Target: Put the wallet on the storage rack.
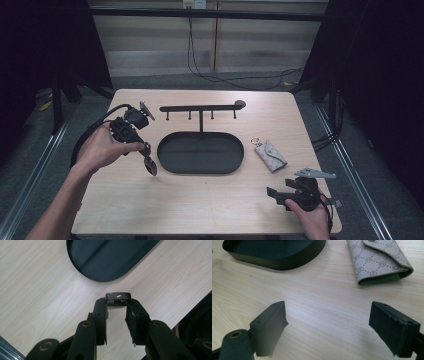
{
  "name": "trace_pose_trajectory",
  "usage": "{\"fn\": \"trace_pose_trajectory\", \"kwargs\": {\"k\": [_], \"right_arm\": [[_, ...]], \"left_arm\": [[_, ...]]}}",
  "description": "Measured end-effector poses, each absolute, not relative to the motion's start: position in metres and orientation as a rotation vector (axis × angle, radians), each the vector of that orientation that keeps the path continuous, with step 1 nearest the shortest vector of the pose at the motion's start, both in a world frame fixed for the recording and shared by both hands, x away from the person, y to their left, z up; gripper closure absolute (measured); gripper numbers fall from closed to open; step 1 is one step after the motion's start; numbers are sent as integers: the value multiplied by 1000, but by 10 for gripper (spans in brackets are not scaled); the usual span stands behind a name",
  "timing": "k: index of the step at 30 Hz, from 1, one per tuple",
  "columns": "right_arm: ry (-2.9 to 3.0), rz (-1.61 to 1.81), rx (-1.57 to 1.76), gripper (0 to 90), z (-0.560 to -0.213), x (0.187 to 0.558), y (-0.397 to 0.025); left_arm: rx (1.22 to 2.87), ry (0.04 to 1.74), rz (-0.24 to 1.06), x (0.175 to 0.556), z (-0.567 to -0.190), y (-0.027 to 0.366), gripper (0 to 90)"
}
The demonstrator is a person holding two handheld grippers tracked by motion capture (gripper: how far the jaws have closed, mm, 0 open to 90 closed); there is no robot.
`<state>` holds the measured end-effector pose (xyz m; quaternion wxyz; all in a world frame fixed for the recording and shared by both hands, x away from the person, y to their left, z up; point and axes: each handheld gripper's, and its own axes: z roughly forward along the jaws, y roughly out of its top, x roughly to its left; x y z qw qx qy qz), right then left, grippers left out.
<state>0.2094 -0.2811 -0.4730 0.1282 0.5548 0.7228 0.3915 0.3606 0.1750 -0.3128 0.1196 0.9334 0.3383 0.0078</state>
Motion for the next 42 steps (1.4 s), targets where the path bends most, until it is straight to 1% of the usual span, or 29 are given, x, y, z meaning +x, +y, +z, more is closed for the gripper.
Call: {"fn": "trace_pose_trajectory", "kwargs": {"k": [7, 11, 12, 21, 25, 27, 29, 33, 42], "right_arm": [[2094, 1148, 1609, 141, -472, 208, -281], [2085, 1149, 1610, 141, -472, 207, -282], [2085, 1148, 1612, 141, -472, 207, -282], [2084, 1143, 1614, 141, -472, 207, -282], [2086, 1148, 1613, 141, -471, 207, -282], [2088, 1150, 1611, 141, -471, 207, -282], [2088, 1150, 1611, 141, -471, 207, -282], [2087, 1156, 1612, 141, -471, 207, -283], [2087, 1159, 1614, 141, -471, 206, -283]], "left_arm": [[2714, 979, -1, 368, -302, 172, 706], [2705, 1032, 29, 376, -299, 168, 706], [2704, 1022, 4, 377, -299, 167, 706], [2713, 1042, 6, 394, -293, 154, 706], [2713, 1067, 11, 399, -292, 150, 706], [2716, 1078, -18, 407, -291, 149, 706], [2712, 1095, -7, 410, -290, 149, 706], [2715, 1109, -25, 418, -288, 144, 706], [2755, 1127, -31, 429, -292, 125, 706]]}}
